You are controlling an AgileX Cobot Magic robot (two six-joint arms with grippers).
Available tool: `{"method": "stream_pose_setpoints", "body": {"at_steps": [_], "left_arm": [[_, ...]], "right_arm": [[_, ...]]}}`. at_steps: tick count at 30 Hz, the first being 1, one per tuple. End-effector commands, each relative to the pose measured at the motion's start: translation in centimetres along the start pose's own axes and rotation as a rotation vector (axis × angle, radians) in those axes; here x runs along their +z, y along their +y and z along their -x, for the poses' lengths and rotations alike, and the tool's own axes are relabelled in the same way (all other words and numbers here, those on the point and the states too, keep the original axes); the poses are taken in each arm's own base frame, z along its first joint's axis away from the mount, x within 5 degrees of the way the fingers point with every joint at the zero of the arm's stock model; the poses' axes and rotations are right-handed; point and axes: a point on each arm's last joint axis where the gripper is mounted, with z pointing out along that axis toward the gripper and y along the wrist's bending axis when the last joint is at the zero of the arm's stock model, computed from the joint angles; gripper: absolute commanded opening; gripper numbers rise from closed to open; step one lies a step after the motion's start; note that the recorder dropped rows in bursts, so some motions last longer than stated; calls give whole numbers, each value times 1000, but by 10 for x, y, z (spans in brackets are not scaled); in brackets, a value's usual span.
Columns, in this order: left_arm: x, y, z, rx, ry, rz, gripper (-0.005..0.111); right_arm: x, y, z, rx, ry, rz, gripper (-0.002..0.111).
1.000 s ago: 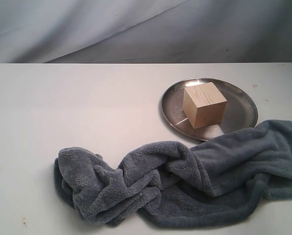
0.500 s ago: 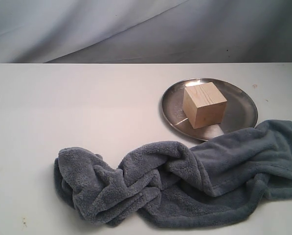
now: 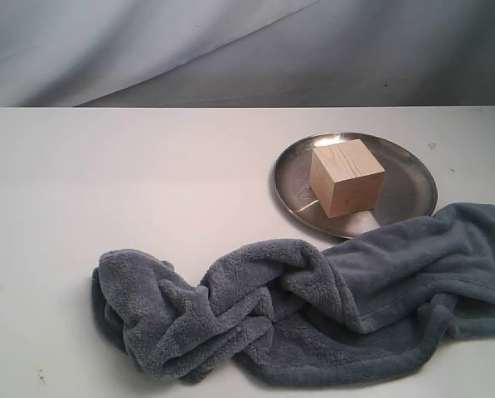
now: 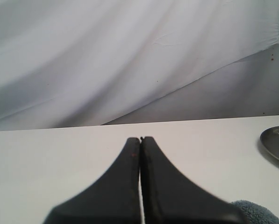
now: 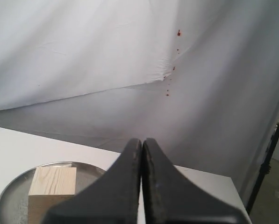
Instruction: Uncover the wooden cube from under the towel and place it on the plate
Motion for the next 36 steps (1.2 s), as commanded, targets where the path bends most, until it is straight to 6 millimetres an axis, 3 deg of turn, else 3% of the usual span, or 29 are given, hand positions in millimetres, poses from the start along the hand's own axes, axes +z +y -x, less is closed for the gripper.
{"method": "stream_pose_setpoints", "body": {"at_steps": [1, 4, 12, 18, 21, 26, 28, 31, 36], "left_arm": [[0, 0, 0, -5, -11, 3, 0], [0, 0, 0, -5, -11, 3, 0], [0, 0, 0, -5, -11, 3, 0], [0, 0, 0, -5, -11, 3, 0], [0, 0, 0, -5, -11, 3, 0], [0, 0, 0, -5, -11, 3, 0], [0, 0, 0, -5, -11, 3, 0], [0, 0, 0, -5, -11, 3, 0], [0, 0, 0, -5, -11, 3, 0]], "right_arm": [[-17, 0, -3, -17, -22, -5, 0], [-22, 2, -11, -17, -57, -11, 0], [-19, 14, -60, 84, -40, 13, 0], [-18, 16, -63, 148, -28, 29, 0], [-17, 14, -63, 83, -159, -16, 0], [-14, 16, -77, 45, -211, -35, 0], [-14, 14, -84, 79, -247, -71, 0], [-18, 6, -75, 154, -363, -154, 0], [-14, 13, -85, 103, -240, -91, 0]]}}
